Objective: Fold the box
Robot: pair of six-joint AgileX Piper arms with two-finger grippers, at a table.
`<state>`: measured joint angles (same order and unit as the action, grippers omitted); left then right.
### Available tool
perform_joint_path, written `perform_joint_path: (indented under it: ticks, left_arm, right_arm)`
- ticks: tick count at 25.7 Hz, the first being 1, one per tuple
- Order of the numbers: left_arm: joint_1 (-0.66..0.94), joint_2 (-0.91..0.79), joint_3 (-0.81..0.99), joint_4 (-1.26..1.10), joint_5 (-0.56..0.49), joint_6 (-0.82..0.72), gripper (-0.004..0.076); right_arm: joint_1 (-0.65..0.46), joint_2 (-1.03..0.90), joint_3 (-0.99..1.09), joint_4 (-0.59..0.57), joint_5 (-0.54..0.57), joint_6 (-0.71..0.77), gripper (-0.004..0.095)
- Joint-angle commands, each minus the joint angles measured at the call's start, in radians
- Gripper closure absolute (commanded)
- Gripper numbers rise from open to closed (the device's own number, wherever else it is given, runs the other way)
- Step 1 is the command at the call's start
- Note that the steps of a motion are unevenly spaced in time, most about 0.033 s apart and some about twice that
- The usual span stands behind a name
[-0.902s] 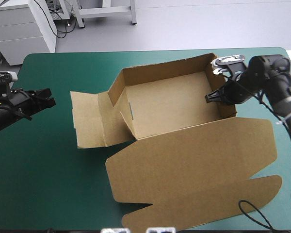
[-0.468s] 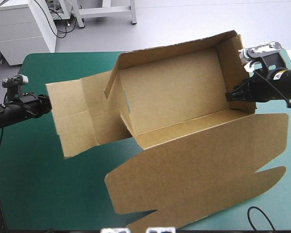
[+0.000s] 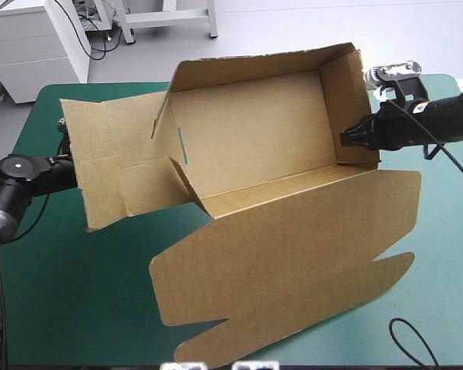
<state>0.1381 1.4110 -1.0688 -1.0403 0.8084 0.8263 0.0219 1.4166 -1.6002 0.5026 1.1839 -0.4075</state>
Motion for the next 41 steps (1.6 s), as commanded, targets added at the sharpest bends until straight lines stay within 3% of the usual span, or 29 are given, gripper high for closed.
perform_joint_path:
  ticks: [1, 5, 10, 16, 22, 24, 27, 28, 35, 41]
  left_arm:
    - [-0.064, -0.031, -0.025, -0.059, -0.012, -0.001, 0.0731]
    - [-0.079, -0.033, -0.039, -0.062, 0.007, -0.001, 0.0731]
    - [-0.077, -0.033, -0.108, -0.127, 0.117, -0.001, 0.0731]
    - [-0.077, -0.033, -0.168, -0.276, 0.231, -0.003, 0.0731]
    - [-0.077, -0.033, -0.174, -0.268, 0.274, -0.056, 0.0731]
    - [-0.079, -0.043, -0.174, -0.257, 0.272, -0.063, 0.0731]
    - [-0.1, -0.094, -0.174, -0.142, 0.181, -0.132, 0.0731]
    - [-0.129, -0.14, -0.174, -0.019, 0.126, -0.219, 0.0731]
    - [-0.301, -0.234, -0.174, 0.257, 0.052, -0.48, 0.0731]
    - [-0.325, -0.232, -0.174, 0.273, 0.027, -0.497, 0.0717]
  right_arm:
    - [-0.003, 0.008, -0.032, 0.068, -0.054, 0.01, 0.0925]
    - [-0.003, 0.036, -0.032, 0.055, -0.026, 0.018, 0.092]
    - [0.047, 0.053, -0.03, -0.048, -0.04, 0.083, 0.0919]
    - [0.179, 0.055, -0.03, -0.202, -0.125, 0.181, 0.0919]
    - [0.284, 0.055, -0.03, -0.262, -0.204, 0.257, 0.0919]
    - [0.311, 0.055, -0.03, -0.319, -0.222, 0.315, 0.0919]
    - [0.337, 0.057, -0.03, -0.402, -0.229, 0.371, 0.0919]
    - [0.344, 0.063, -0.03, -0.412, -0.227, 0.384, 0.0919]
    - [0.344, 0.078, -0.03, -0.416, -0.227, 0.407, 0.0919]
    - [0.344, 0.078, -0.03, -0.416, -0.205, 0.398, 0.092]
